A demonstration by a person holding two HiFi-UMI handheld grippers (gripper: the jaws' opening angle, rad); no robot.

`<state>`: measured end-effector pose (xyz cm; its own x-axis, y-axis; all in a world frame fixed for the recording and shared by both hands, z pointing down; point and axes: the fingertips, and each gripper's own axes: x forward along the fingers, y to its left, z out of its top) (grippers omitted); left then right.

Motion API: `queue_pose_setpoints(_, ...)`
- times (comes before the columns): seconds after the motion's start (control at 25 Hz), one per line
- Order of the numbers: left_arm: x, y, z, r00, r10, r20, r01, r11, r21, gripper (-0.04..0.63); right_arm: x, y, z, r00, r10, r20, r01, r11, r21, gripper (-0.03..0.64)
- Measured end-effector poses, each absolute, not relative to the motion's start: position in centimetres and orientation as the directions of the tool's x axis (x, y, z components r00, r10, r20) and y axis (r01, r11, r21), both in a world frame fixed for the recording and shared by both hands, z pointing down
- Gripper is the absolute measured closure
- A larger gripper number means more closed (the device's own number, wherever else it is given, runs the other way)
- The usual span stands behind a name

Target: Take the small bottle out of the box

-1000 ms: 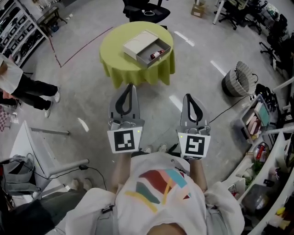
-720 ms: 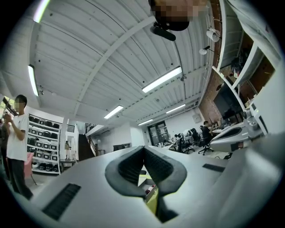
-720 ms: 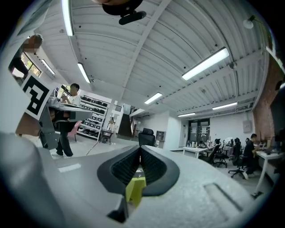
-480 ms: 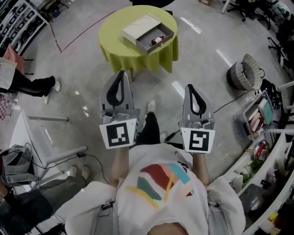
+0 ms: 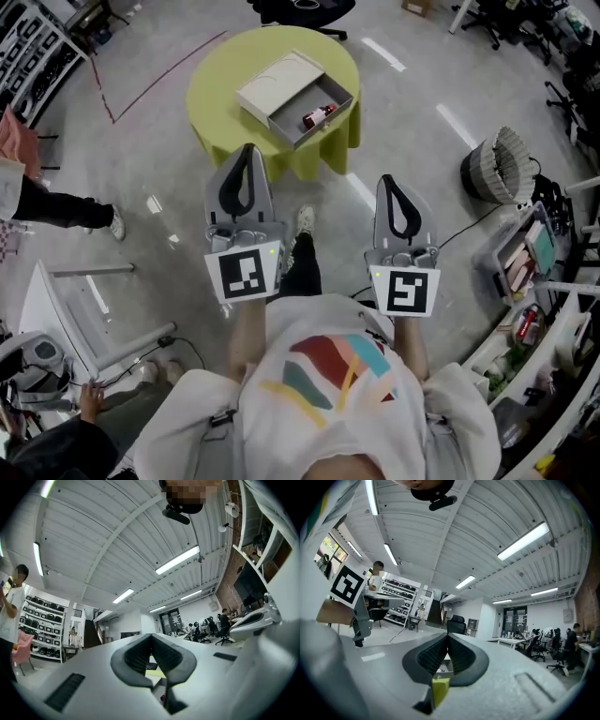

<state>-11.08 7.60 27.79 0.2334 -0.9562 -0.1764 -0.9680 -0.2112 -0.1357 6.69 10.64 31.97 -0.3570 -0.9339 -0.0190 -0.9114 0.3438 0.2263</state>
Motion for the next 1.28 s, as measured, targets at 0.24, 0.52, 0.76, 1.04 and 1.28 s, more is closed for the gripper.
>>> queue_pose_setpoints(0.24,-11.9,-3.6,26.8,0.271,-0.943,-0.191,-0.96,-0.252,-0.118,0.58,5.0,-0.8,30.0,-0.348,-0.937,-0.028,-0.915,0.333,0.226,0.612)
queue_pose_setpoints(0.52,-14.3,-16.5,24.3,0.273,-0.931,-0.244,-0.962,-0.265,-0.067,0.58,2.6,-13.4,26.8,-0.327,-0.943,-0.059,-0.92,0.304,0.247,0.612)
queue_pose_setpoints(0.76,-14.0,-24.1,25.3,0.319,-0.923,-0.217,-0.948,-0.31,-0.075,0.58,2.3,-20.5,26.8,-0.303,-0.952,-0.054,-0.927,0.281,0.249,0.612)
queue_pose_setpoints(1.04,-13.4,-27.7,26.7,0.354,-0.924,-0.144,-0.935,-0.349,-0.057,0.58,1.8,-24.3,27.4,-0.307,-0.951,-0.037,-0.927,0.29,0.238,0.612)
queue_pose_setpoints(1.28,-12.1,-27.4,28.6,0.363,-0.928,-0.089,-0.932,-0.359,-0.054,0.58,2.3,-24.7,27.5,-0.32,-0.945,-0.062,-0.928,0.299,0.223,0.612)
